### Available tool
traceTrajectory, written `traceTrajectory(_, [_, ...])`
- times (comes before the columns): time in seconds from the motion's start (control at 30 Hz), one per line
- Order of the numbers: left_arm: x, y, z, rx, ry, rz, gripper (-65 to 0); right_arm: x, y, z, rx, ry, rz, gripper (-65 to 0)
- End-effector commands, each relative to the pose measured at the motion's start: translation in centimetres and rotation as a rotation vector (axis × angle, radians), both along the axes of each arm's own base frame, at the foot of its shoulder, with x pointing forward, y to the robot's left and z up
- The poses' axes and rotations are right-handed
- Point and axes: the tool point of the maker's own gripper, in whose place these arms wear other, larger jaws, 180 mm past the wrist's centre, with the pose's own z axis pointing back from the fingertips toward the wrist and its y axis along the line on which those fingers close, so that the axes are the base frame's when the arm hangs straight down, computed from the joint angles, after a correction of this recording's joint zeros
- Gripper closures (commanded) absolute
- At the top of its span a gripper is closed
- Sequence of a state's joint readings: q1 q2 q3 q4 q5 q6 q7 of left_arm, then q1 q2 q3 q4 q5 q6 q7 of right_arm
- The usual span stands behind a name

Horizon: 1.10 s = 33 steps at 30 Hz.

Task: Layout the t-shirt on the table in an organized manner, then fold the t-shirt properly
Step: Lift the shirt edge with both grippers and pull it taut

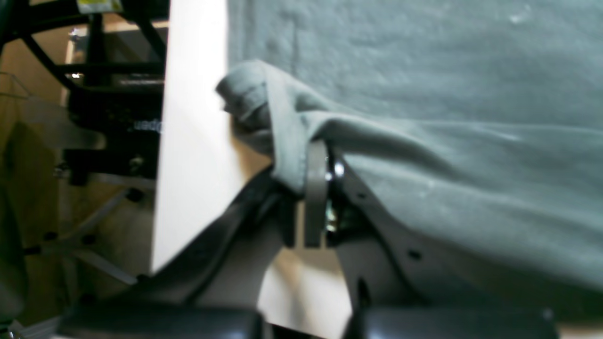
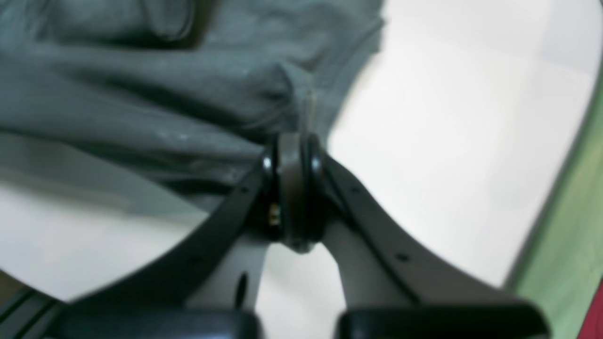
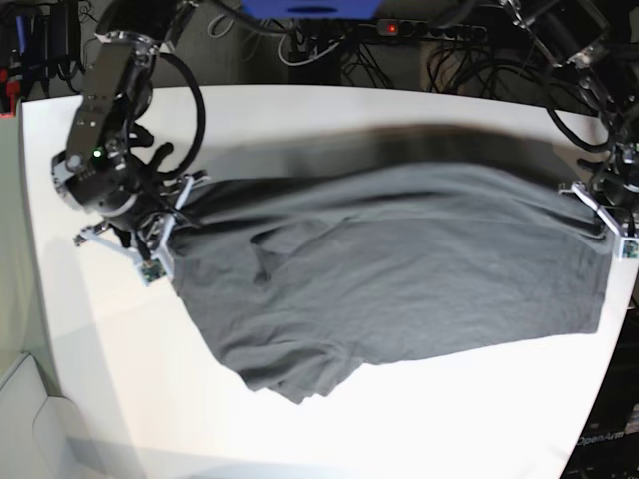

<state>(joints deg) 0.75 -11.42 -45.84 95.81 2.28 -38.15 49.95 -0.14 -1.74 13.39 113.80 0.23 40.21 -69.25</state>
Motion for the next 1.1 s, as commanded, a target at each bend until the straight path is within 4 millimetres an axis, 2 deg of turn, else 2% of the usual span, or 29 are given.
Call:
traceTrajectory(0.0, [0.9,0.6,1.9,0.029,-0.057,-0.001,-0.4,1.0,-0.9,1.4,-0.008,-0.051,-0.024,0.0])
traceTrajectory(0.13, [0.9,0.6,2.0,0.03,-0.059,-0.001,-0.4,1.3,-3.0,2.2,-0.011,-0.074,-0.094,0.0])
traceTrajectory(0.23, [0.7,0.9,2.0,0.027,-0.062,0.012,-0.4,1.3,-3.7,2.2,-0.01,-0.077,-0.115,0.0])
traceTrajectory(0.53, [-0.5,1.8,1.6,0.001,-0.068,0.076,-0.4,0.5,-3.7,1.5,-0.009,-0.053,-0.121,0.0])
traceTrajectory(0.7, [-0.5,1.6,1.3,-0.016,-0.072,0.082,-0.4,1.1,-3.6,2.0,-0.006,-0.071,-0.12,0.0])
traceTrajectory(0.9, [2.0,0.7,3.0,-0.037,-0.143,0.078,-0.4,2.8,-3.7,3.8,-0.003,-0.128,-0.122,0.0])
traceTrajectory(1.0, [1.9,0.3,2.5,-0.05,-0.129,0.082,-0.4,2.4,-3.8,3.3,-0.009,-0.111,-0.121,0.0])
traceTrajectory(1.07, [1.4,0.4,2.0,-0.054,-0.097,0.092,-0.4,1.2,-3.6,2.1,-0.01,-0.074,-0.113,0.0])
